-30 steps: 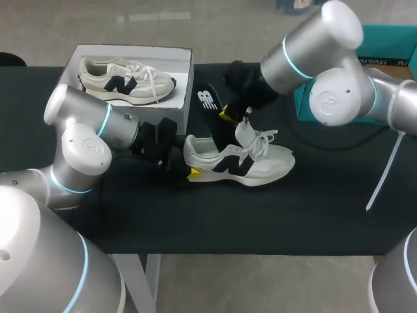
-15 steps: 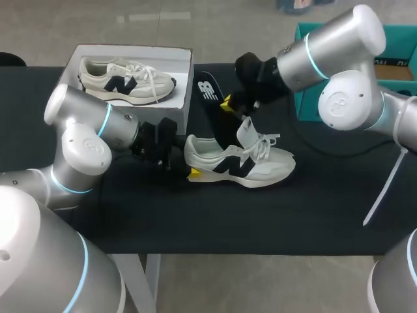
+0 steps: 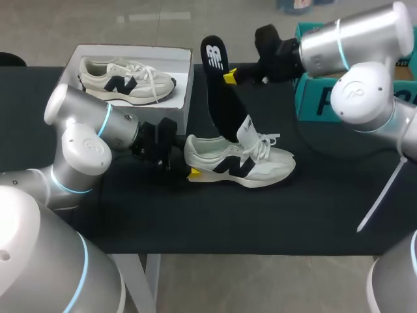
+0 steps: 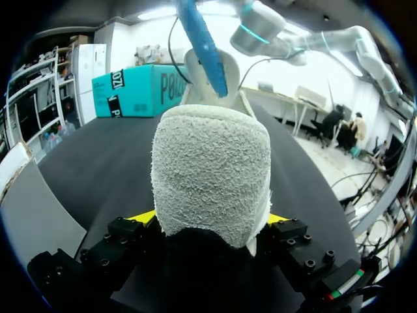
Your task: Take the shoe out of the shoebox, open the shoe tongue, remove and reinsert the insole, then place the shoe into the shoebox
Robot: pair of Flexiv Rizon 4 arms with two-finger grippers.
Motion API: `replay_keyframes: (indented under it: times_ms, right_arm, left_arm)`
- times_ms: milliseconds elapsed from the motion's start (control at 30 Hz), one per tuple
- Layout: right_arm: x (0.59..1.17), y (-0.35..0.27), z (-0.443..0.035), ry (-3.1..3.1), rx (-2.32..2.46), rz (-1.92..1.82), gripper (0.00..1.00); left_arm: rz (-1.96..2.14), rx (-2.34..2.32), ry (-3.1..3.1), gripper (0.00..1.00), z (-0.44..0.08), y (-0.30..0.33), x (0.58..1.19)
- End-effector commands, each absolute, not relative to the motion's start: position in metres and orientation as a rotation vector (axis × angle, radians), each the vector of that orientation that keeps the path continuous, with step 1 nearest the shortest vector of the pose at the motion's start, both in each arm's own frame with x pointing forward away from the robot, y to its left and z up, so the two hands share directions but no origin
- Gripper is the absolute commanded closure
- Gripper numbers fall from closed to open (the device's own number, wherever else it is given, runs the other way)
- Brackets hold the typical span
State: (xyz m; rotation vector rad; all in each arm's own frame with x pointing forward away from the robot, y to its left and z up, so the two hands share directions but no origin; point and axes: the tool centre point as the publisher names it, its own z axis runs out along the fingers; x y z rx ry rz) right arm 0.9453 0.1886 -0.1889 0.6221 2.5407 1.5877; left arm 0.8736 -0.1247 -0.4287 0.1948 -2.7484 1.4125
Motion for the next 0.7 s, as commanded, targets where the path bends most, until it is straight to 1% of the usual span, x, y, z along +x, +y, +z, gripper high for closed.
replay_keyframes:
  times_ms: [33,100,133,600,700]
  right_arm:
    - [0.919,0.165,-0.167,2.502,0.598,1.699,1.00]
    - [0.911,0.164,-0.159,2.517,0.587,1.754,1.00]
    - [0.908,0.164,-0.156,2.553,0.587,1.713,1.00]
    - [0.908,0.164,-0.156,2.553,0.587,1.713,1.00]
    - [0.886,0.153,-0.136,2.513,0.585,1.736,1.00]
  left_arm:
    - [1.411,0.194,-2.748,1.00,-0.429,-0.125,0.874]
    - [1.411,0.194,-2.748,1.00,-0.429,-0.125,0.874]
    - [1.411,0.194,-2.748,1.00,-0.429,-0.125,0.874]
    - [1.411,0.194,-2.748,1.00,-0.429,-0.125,0.874]
    - [1.411,0.194,-2.748,1.00,-0.429,-0.125,0.874]
